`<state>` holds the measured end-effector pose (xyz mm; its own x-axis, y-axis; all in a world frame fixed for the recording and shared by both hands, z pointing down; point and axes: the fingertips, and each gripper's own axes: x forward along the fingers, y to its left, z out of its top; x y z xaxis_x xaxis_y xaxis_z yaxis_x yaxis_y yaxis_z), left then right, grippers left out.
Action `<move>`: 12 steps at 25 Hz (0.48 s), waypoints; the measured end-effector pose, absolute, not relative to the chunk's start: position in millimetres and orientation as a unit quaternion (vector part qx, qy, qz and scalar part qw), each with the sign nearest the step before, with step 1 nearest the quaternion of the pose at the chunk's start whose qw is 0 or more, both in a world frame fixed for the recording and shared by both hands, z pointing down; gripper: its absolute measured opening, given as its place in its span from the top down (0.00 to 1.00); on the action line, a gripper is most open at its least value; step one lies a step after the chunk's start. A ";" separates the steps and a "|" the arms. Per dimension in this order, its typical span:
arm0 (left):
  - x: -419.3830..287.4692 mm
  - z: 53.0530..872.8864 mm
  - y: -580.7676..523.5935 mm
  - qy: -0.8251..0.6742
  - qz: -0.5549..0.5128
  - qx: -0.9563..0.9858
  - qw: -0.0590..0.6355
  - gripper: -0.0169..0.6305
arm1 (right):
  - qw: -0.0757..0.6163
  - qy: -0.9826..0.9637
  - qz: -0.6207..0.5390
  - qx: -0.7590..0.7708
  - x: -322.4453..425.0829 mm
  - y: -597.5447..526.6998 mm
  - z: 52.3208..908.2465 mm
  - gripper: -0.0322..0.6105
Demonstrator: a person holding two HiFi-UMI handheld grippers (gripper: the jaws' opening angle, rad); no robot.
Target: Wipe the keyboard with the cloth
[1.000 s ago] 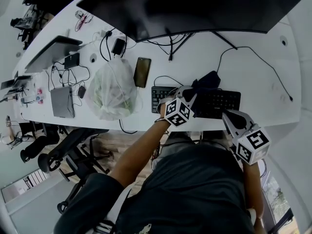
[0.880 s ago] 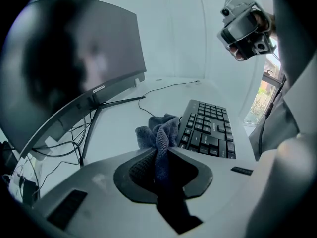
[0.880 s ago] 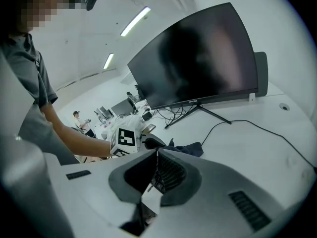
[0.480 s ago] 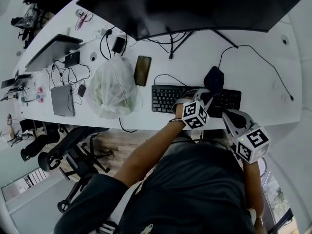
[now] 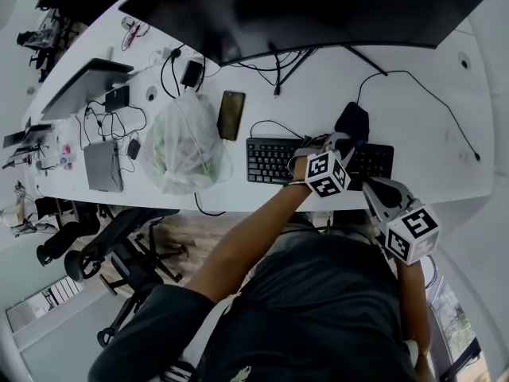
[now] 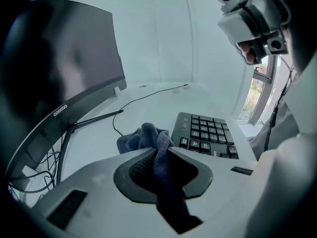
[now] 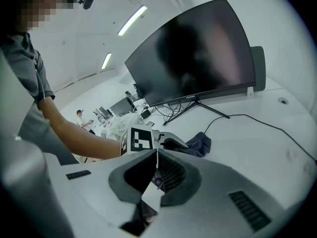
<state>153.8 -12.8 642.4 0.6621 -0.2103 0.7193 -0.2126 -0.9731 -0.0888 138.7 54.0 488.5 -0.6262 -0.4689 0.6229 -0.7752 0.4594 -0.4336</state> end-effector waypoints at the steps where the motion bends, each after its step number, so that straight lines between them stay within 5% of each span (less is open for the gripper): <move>1: 152.8 642.6 -12.3 -0.117 0.393 0.912 0.002 0.90 | 0.213 -0.826 0.360 0.377 139.7 54.1 489.3 0.93; 12: 137.6 637.7 -1.1 -0.119 0.386 0.915 -0.005 0.90 | 0.215 -0.822 0.368 0.377 143.2 54.3 495.6 0.93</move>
<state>137.6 -1.1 637.7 0.6733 -0.2215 0.7054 -0.2131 -0.9717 -0.1017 143.2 54.3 495.6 -0.6229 -0.4623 0.6311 -0.7786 0.4447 -0.4427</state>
